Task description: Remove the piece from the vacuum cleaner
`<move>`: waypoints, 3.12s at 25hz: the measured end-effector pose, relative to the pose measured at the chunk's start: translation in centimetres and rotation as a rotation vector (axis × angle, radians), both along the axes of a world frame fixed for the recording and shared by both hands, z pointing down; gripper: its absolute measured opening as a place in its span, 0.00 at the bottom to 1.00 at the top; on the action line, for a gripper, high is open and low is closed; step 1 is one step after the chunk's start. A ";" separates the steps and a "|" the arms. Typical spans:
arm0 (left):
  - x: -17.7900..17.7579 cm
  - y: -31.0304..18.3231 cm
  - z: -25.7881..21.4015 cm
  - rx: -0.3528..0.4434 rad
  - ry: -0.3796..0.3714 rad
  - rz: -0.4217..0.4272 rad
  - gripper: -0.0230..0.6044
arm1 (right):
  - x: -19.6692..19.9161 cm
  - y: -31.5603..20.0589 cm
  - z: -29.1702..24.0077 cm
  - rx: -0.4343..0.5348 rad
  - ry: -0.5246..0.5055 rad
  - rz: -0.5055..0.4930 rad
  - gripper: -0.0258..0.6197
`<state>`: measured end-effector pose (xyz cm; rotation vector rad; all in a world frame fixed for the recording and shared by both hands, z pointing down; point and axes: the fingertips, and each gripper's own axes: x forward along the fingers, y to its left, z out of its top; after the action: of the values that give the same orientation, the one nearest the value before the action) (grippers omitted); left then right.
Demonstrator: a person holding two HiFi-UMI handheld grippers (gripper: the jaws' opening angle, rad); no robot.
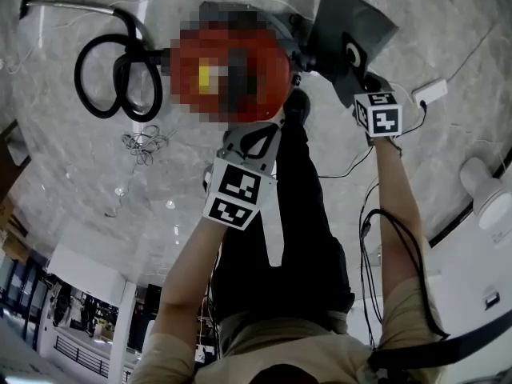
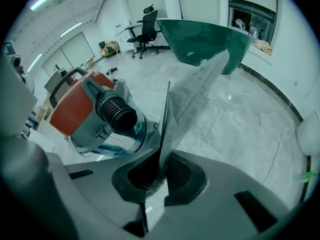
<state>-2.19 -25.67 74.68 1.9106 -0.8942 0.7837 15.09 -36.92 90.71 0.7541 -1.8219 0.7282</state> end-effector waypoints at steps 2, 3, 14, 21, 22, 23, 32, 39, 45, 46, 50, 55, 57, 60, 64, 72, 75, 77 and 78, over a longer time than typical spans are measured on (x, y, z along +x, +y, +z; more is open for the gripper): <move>-0.1 -0.1 -0.1 0.003 -0.005 -0.003 0.04 | 0.0 -0.2 -0.3 -0.001 -0.013 0.016 0.07; -0.1 -0.2 -0.1 0.004 -0.005 -0.003 0.04 | 0.2 -0.4 -0.5 -0.005 -0.021 0.031 0.07; -0.7 1.1 -1.5 0.012 0.003 -0.005 0.04 | 0.9 -1.3 -2.8 -0.064 -0.154 0.362 0.07; -1.7 2.0 -4.1 0.026 0.016 -0.011 0.04 | 2.5 -0.5 -5.5 -0.080 -0.252 0.577 0.07; -1.9 2.0 -4.8 0.032 0.021 -0.010 0.04 | 2.6 -0.3 -6.1 -0.075 -0.259 0.597 0.07; -2.1 2.2 -5.4 0.038 0.023 -0.009 0.04 | 2.4 0.0 -6.6 -0.072 -0.266 0.609 0.07; -3.7 4.0 -9.3 0.091 0.015 -0.002 0.04 | 1.3 0.0 -11.9 -0.022 -0.305 0.593 0.07; -5.5 4.5 -12.4 0.143 0.030 -0.026 0.04 | 0.6 1.2 -17.6 0.031 -0.287 0.553 0.07; -7.2 5.0 -18.0 0.197 0.039 -0.034 0.04 | 0.2 4.0 -25.2 0.069 -0.289 0.550 0.07; -7.5 5.0 -19.1 0.206 0.039 -0.038 0.04 | 0.1 4.3 -26.5 0.074 -0.295 0.556 0.07; -8.8 5.8 -23.7 0.236 0.039 -0.063 0.04 | -0.2 6.4 -31.2 0.081 -0.316 0.584 0.07; -10.2 7.0 -29.1 0.310 0.045 -0.049 0.04 | -2.2 8.6 -36.6 0.112 -0.356 0.556 0.07; -10.4 7.4 -30.3 0.334 0.053 -0.037 0.04 | -2.9 9.7 -38.9 0.117 -0.365 0.521 0.07; -10.6 7.8 -31.7 0.355 0.065 -0.020 0.04 | -3.3 11.3 -42.9 0.142 -0.381 0.482 0.07; -9.7 8.4 -35.0 0.414 0.131 0.005 0.04 | -3.3 13.0 -48.4 0.206 -0.427 0.491 0.07; -5.2 12.2 -39.5 0.442 0.277 0.113 0.04 | -3.1 19.6 -55.0 0.258 -0.491 0.541 0.07; -4.3 13.5 -40.7 0.435 0.282 0.167 0.04 | -3.4 21.4 -55.9 0.250 -0.532 0.574 0.07; -3.9 14.3 -41.3 0.432 0.279 0.190 0.04 | -3.6 22.6 -56.4 0.250 -0.555 0.586 0.07; -3.8 14.7 -41.6 0.432 0.276 0.199 0.04 | -3.6 23.2 -56.4 0.247 -0.566 0.592 0.07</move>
<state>-5.99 -11.02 33.10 2.4457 -0.7501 0.4419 11.48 -13.75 34.35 1.3902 -2.2406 1.2012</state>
